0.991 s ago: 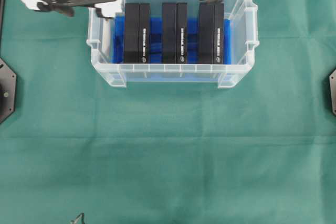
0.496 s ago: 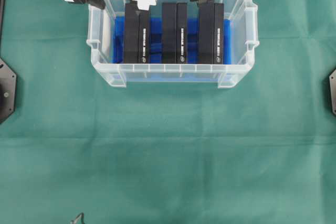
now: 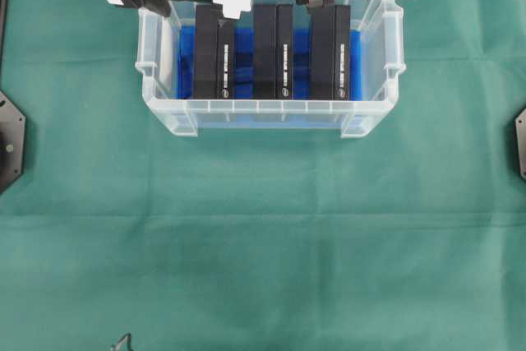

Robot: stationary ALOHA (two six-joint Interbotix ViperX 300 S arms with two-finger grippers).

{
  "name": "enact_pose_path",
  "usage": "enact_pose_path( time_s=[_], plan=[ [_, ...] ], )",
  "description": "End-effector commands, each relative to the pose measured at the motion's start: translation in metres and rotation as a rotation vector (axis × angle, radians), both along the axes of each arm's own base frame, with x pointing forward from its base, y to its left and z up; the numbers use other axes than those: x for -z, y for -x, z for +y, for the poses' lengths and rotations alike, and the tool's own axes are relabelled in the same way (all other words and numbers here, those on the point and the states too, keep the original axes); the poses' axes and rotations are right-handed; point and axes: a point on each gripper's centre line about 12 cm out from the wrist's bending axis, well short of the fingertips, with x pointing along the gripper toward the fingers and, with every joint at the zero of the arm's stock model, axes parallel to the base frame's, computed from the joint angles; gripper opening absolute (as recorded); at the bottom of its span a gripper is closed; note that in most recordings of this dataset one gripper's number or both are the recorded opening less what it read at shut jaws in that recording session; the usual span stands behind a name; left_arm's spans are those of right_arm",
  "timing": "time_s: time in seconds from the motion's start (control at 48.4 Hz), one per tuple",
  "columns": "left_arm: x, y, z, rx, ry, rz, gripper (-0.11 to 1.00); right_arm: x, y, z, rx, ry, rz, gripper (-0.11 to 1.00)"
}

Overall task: Take the box out of the case with both arms.
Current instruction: 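Move both open grippers above the left and right black boxes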

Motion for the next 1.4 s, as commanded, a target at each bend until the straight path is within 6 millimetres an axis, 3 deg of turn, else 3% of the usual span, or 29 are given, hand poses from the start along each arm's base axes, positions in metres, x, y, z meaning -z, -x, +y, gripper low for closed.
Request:
enact_pose_path(
  time_s=[0.0, 1.383],
  plan=[
    [-0.0109, -0.0006, -0.0005, 0.001, -0.013, -0.031, 0.92, -0.0136, -0.0005, 0.0019, -0.002, 0.010, -0.039, 0.96],
    [-0.0069, -0.0022, 0.0015, -0.008, -0.020, -0.031, 0.92, -0.0129, 0.0014, 0.0043, -0.001, 0.002, -0.018, 0.96]
  ],
)
